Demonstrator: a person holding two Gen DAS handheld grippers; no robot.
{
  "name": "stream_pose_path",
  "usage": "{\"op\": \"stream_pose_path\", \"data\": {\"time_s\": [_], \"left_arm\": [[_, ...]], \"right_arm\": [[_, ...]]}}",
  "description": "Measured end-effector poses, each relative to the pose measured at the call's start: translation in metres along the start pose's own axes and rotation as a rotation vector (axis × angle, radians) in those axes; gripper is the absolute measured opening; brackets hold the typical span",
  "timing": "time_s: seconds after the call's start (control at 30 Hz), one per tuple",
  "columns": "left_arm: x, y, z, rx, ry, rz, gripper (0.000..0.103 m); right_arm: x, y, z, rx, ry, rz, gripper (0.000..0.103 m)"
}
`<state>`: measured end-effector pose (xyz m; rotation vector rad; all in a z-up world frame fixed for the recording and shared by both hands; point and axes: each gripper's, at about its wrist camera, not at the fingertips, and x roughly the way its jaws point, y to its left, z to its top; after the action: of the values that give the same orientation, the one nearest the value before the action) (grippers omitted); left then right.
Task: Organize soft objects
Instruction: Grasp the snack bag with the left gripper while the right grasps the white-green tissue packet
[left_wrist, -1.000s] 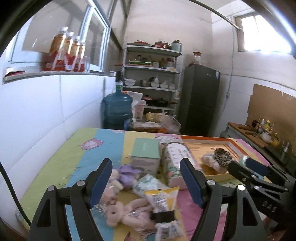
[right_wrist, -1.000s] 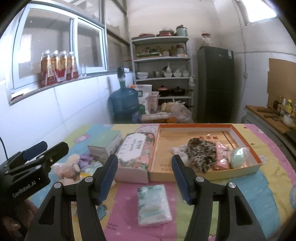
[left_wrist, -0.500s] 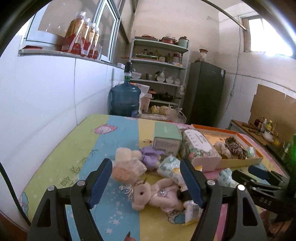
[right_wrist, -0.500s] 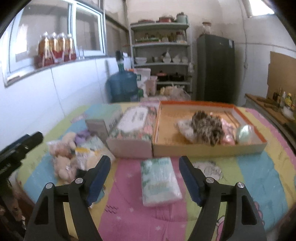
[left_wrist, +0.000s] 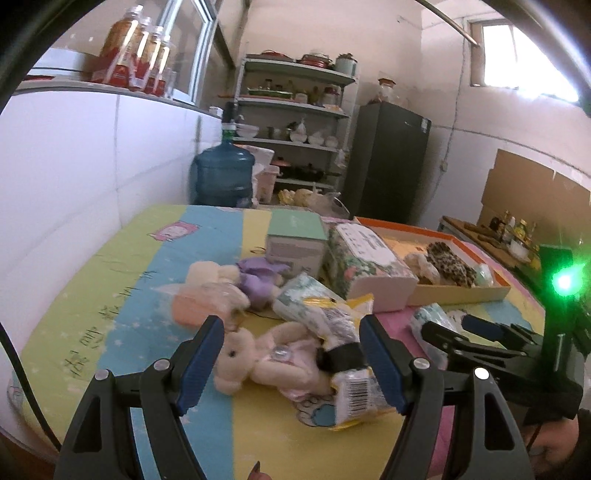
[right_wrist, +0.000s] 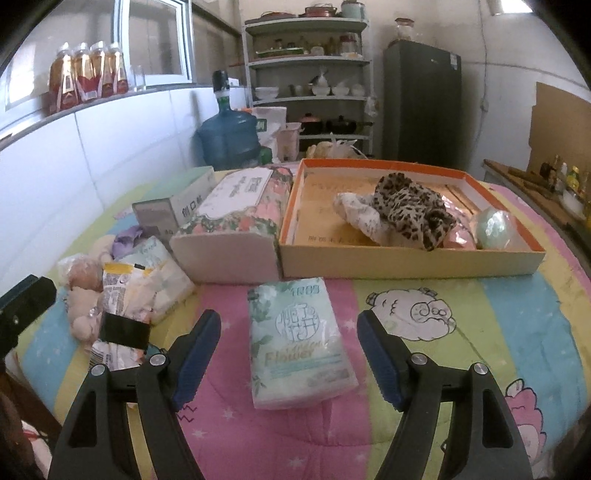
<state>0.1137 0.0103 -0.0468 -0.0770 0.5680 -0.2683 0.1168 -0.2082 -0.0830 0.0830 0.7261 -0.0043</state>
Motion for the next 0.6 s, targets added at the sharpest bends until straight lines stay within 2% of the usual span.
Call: {"op": "stream_pose_path", "data": {"time_s": [0.27,0.33,0.37,0.53,0.6], "left_arm": [[0.020,-0.026,-0.009,0.044,0.037,-0.011,0.075],[0.024,-0.031,-0.012,0.054,0.044,-0.014,0.075],[0.026,-0.032,-0.012,0.056,0.048,-0.016,0.075],[0.035,-0.035,-0.015,0.060,0.066,-0.003,0.075],[0.038,-0.037,-0.016,0.071,0.065,0.031,0.075]], "right_arm": [[0.003,-0.007,-0.002,0.022,0.009,0.013,0.078],[0.003,-0.008,-0.004,0.019,0.015,0.026,0.068],[0.003,-0.008,-0.004,0.014,0.020,0.026,0.049],[0.001,-0.007,-0.007,-0.007,0.020,0.038,0.044],[0.000,-0.007,-0.007,0.000,0.019,0.048,0.044]]}}
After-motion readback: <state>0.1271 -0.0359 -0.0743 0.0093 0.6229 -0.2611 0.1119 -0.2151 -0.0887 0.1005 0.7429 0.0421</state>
